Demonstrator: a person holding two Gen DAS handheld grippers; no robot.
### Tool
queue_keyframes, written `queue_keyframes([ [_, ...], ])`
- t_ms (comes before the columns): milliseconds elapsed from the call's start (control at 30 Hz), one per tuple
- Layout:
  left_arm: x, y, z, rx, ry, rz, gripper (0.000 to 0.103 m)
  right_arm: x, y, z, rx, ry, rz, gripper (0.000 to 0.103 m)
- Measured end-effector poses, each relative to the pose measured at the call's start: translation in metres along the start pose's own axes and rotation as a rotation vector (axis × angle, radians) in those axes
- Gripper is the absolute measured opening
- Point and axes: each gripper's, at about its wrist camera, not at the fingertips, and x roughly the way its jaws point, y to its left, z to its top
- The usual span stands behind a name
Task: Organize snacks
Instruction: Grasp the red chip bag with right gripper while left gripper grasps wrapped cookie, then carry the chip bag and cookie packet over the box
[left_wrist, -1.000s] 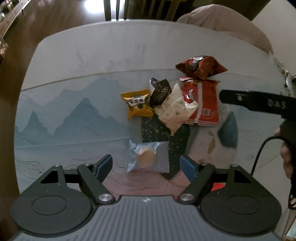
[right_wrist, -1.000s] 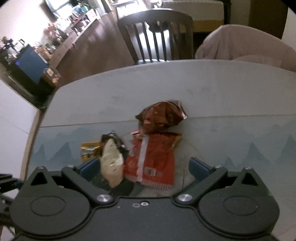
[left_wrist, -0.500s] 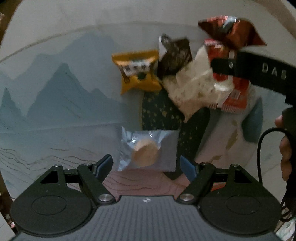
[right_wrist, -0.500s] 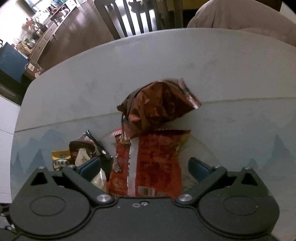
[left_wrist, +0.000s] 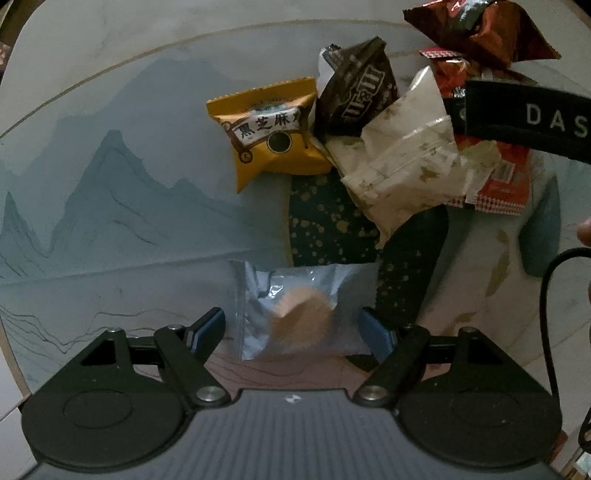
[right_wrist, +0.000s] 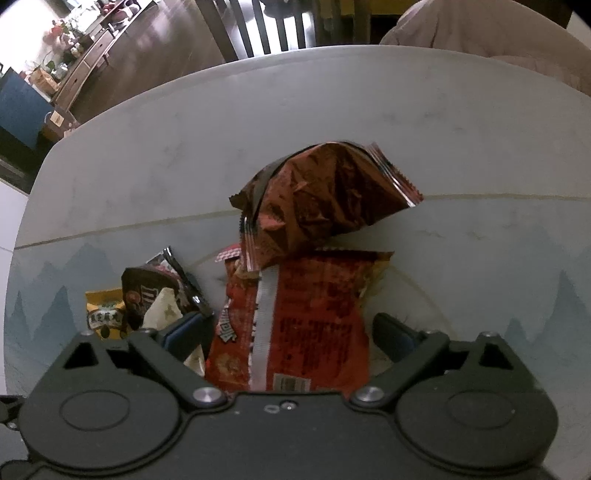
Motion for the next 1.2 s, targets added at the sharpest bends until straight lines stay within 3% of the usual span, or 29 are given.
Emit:
queue_keyframes([
  [100, -0.001, -0.003, -0.004, 0.004, -0.021, 0.007, 0.078, 0.000, 0.002, -0.002, -0.015, -0.005, -0.014, 0.095],
  [233, -0.004, -0.008, -0.011, 0.016, -0.054, 0.013, 0.062, -0.001, 0.007, -0.004, -0.050, -0.008, -0.041, 0.091],
  [433, -0.004, -0.008, -0.018, -0.008, -0.093, 0.000, 0.051, -0.005, 0.010, -0.009, -0.073, -0.022, -0.068, 0.078],
  [800, -0.011, 0.014, -0.031, -0.083, -0.135, -0.057, 0.047, -0.022, -0.011, -0.028, -0.038, -0.042, -0.060, 0.073],
  [1200, -0.053, 0.059, -0.052, -0.168, -0.242, -0.139, 0.045, -0.080, -0.044, -0.065, 0.008, -0.092, -0.017, 0.074],
])
